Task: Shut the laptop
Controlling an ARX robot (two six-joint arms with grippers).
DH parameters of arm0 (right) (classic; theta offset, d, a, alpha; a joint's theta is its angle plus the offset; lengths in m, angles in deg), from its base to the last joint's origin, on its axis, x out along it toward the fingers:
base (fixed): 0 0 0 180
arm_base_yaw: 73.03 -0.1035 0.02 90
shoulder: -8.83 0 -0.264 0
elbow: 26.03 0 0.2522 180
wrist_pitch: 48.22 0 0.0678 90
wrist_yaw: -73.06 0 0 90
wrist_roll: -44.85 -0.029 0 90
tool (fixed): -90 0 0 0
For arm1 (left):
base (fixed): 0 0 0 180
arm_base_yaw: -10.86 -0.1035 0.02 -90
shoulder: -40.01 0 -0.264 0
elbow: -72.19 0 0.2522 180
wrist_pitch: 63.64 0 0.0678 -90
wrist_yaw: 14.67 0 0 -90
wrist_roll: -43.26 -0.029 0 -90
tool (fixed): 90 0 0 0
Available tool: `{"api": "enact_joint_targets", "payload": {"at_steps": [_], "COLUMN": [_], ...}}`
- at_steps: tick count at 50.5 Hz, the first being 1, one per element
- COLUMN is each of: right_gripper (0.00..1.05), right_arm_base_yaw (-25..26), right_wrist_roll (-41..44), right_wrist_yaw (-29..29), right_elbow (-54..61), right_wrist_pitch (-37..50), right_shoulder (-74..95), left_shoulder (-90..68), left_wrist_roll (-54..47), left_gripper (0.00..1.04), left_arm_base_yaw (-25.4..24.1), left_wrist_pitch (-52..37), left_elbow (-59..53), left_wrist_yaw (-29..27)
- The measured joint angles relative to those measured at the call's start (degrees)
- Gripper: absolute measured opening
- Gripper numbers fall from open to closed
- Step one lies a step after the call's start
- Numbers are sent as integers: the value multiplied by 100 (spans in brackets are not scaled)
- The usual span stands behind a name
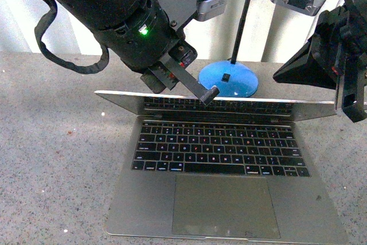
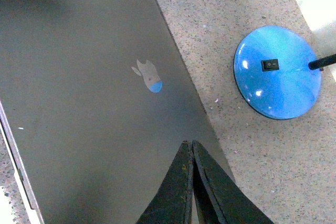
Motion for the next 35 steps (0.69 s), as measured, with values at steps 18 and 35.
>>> {"api": "enact_joint_targets", "payload": {"at_steps": [18,35], "right_gripper": [3,3], "right_arm_base_yaw": [-90,-127], "right_wrist_roll": [-42,-144], "right_wrist_yaw": [-7,-55], "right_elbow": [234,472], "right_wrist_pitch": [153,396], "right_shoulder": [55,149], "left_shoulder": [0,0], "left_wrist_roll": [37,140], "left_gripper": [4,4], "left_arm_base_yaw": [11,59], "left_wrist_pitch": [-111,-188], "left_elbow": [-181,-345], "left_wrist_yaw": [15,57]}}
